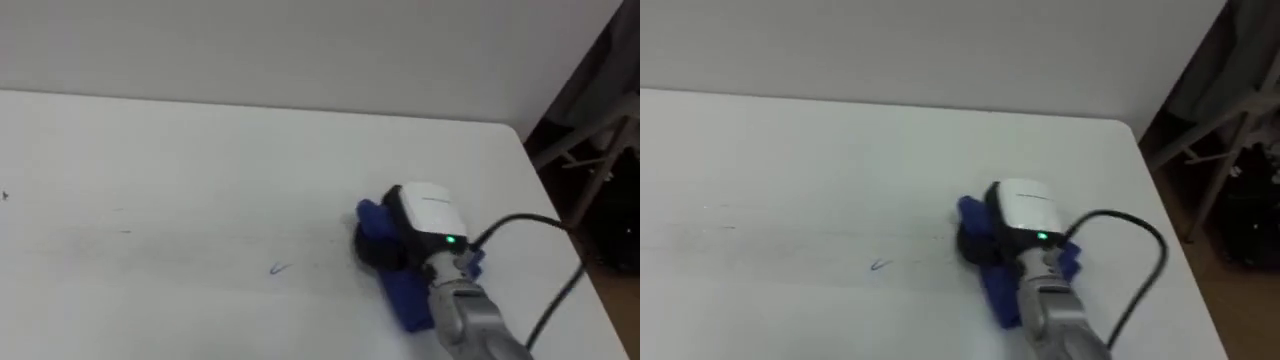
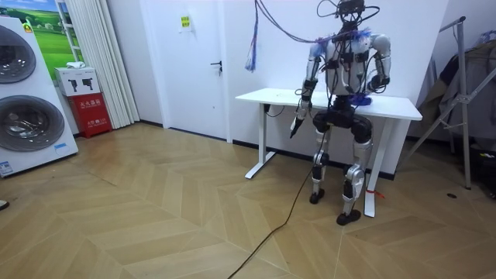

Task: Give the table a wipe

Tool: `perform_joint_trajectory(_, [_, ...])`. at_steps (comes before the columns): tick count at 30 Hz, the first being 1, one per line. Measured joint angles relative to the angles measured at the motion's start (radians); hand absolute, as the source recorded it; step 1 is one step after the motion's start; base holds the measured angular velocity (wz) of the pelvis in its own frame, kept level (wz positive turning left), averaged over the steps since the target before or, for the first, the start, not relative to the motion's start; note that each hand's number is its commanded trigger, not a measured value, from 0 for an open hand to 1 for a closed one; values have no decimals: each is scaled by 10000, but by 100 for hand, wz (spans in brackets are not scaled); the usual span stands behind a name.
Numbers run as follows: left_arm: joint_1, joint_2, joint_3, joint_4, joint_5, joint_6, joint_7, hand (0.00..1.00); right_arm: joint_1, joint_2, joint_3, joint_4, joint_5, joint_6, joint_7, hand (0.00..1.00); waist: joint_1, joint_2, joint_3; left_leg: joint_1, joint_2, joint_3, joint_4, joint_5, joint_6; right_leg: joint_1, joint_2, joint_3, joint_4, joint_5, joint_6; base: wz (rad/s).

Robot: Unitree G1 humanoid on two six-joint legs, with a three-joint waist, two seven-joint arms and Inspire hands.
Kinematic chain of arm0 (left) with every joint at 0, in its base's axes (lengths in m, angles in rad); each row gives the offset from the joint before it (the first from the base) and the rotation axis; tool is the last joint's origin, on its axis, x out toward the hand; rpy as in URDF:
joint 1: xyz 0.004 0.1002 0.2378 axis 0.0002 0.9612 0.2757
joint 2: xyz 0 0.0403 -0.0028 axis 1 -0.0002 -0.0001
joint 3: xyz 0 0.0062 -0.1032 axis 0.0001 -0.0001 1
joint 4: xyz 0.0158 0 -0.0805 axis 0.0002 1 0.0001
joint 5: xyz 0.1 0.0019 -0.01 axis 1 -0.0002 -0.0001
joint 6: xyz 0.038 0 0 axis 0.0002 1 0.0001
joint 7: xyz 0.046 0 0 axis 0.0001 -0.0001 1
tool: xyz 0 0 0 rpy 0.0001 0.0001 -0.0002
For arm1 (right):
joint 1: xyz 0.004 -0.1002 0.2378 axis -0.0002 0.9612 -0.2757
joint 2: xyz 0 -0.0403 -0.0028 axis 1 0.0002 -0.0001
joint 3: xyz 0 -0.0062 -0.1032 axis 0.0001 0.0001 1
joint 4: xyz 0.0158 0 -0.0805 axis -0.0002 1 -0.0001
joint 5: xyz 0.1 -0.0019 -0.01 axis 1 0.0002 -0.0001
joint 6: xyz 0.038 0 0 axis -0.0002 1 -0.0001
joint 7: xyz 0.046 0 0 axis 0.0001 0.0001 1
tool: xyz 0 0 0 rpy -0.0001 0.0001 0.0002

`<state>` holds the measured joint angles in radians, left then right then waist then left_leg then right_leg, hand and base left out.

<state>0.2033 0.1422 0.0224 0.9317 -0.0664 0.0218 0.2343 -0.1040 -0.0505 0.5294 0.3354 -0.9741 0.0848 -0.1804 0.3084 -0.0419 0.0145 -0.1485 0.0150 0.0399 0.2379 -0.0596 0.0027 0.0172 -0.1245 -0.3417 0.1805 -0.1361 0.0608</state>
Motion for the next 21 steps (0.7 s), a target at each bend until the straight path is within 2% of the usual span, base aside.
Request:
perform_joint_trajectory(1, [-129,-12,-89,2,-15,1,-19,0,-48,137,115,-23,-38,0,260,100,113,-24,33,-43,-51,13,-11,2,-3,-40,-101,-78,100,3,-13,63])
perform_joint_trajectory(4, [103,-2,-122,8,-113,19,-55,0,-256,54,185,-54,-39,11,656,100,530,33,58,-63,-118,-23,-56,10,-15,-13,-194,-363,65,-2,-21,18])
perform_joint_trajectory(8, [325,9,-63,7,-190,235,-83,0,-128,14,150,-132,-39,-53,709,100,497,9,27,-133,-136,-102,5,10,-15,9,-204,-499,57,-6,-27,7])
perform_joint_trajectory(11, [164,10,-34,8,-192,235,-92,0,-84,16,-109,-7,18,-268,691,100,433,8,8,-140,-143,-121,32,10,-15,53,-282,-690,68,-1,-16,0])
perform_joint_trajectory(13, [61,5,-10,5,-203,231,-99,0,91,9,-229,60,59,-418,635,100,344,47,3,-118,-212,-162,42,11,-14,115,-231,-691,53,14,8,8])
perform_joint_trajectory(16, [-18,-3,-38,-47,-207,232,-100,0,188,-2,-309,301,308,-548,311,100,179,90,-12,-9,-316,-230,-4,10,-13,217,-321,-710,56,24,32,6])
perform_joint_trajectory(18, [-15,-4,-36,-94,-195,227,-90,0,334,-38,-479,429,481,-858,20,100,124,68,-29,-12,-374,-268,-4,10,-12,230,-360,-740,57,28,52,5])
perform_joint_trajectory(20, [-15,-5,-12,-95,-203,230,-83,0,486,-156,-523,434,770,-1020,-142,100,-99,46,-30,-44,-484,-460,-7,11,-9,247,-395,-776,51,31,106,20])
perform_joint_trajectory(21, [-25,-20,111,-98,-202,230,-72,0,580,-241,-637,455,976,-1168,-262,100,-238,54,-18,-24,-513,-488,-8,70,81,326,-392,-789,30,32,159,26])
